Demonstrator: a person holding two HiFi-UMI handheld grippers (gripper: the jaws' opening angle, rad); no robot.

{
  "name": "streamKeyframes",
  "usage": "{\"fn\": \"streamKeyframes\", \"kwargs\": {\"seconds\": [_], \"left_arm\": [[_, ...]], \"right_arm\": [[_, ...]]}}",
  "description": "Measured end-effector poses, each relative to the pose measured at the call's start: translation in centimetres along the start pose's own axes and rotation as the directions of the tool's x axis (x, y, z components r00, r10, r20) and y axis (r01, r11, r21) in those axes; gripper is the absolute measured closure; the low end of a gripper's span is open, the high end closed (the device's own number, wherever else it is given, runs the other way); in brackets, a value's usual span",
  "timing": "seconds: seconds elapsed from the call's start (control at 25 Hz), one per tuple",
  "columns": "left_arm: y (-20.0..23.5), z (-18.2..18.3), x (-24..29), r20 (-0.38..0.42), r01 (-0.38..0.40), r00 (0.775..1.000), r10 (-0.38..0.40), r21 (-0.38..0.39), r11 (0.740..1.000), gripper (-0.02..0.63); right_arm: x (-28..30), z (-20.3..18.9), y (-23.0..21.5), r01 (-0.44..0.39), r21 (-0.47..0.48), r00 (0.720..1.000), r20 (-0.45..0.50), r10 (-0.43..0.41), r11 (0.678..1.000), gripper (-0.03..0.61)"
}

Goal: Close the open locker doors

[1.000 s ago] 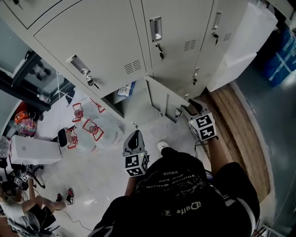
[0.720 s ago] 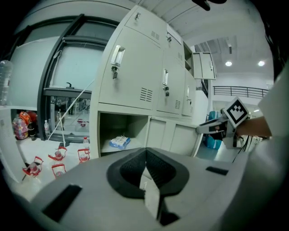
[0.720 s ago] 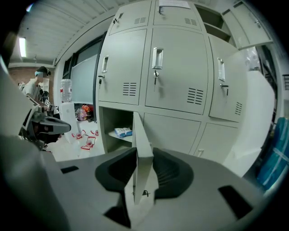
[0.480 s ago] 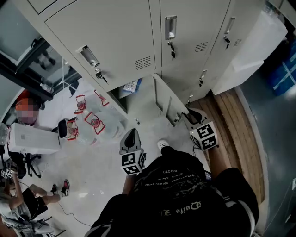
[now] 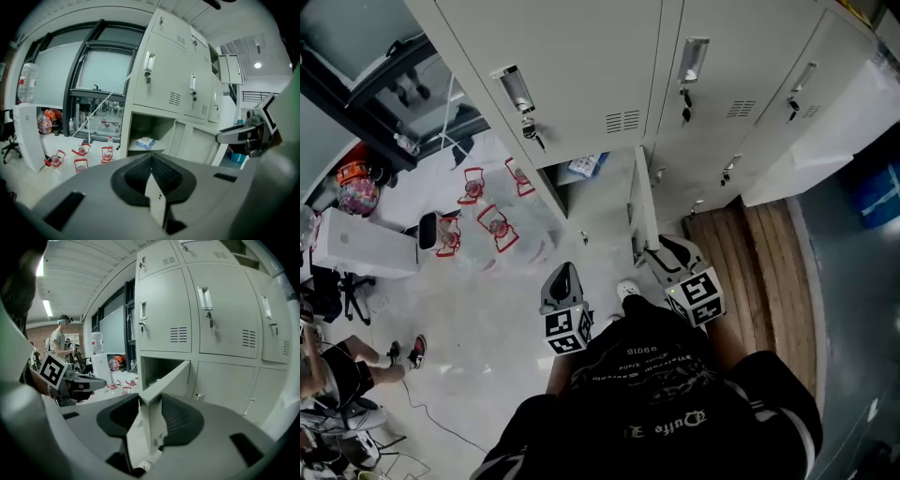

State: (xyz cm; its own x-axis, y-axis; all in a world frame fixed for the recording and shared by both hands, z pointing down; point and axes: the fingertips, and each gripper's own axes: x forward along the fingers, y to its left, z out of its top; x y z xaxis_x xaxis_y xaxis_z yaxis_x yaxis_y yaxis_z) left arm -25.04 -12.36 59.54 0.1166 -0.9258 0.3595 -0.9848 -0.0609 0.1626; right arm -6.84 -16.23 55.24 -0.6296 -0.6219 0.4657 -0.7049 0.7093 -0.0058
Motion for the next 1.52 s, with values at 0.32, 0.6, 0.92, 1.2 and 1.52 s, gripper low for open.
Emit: {"fn": "streamKeyframes", "kwargs": {"seconds": [0.32, 0.6, 0.92, 1.2, 1.52], "left_arm": [[2.3, 0.9, -1.6, 0.042, -0.109, 0.993, 0.11, -0.03, 0.994, 0.606], [5.1, 0.7, -2.6, 0.035, -0.215, 0.975, 0.218, -0.068, 0.974, 0.606], [8.0, 1.5, -3.3, 0.055, -0.329, 0.94, 0.337, -0.12, 0.937, 0.606], [8.6, 2.1, -2.6, 0.054, -0.373, 0.922, 0.382, -0.131, 0.918, 0.606], [8.8, 2.8, -1.5, 0.047, -0.377, 0.922, 0.383, -0.112, 0.92, 0.606]], "right_arm": [[3.6, 2.2, 4.8, -0.238, -0.054, 0.97, 0.03, 0.239, 0.97, 0.451], [8.4, 4.1, 6.8, -0.368, -0.119, 0.928, 0.022, 0.373, 0.922, 0.453], [14.2, 6.4, 6.1, -0.371, -0.142, 0.925, 0.027, 0.378, 0.918, 0.537], [18.8, 7.1, 4.4, -0.263, -0.176, 0.963, 0.006, 0.268, 0.949, 0.552], [22.1, 7.9, 0.9, -0.159, -0.107, 0.987, 0.007, 0.161, 0.981, 0.554]]}}
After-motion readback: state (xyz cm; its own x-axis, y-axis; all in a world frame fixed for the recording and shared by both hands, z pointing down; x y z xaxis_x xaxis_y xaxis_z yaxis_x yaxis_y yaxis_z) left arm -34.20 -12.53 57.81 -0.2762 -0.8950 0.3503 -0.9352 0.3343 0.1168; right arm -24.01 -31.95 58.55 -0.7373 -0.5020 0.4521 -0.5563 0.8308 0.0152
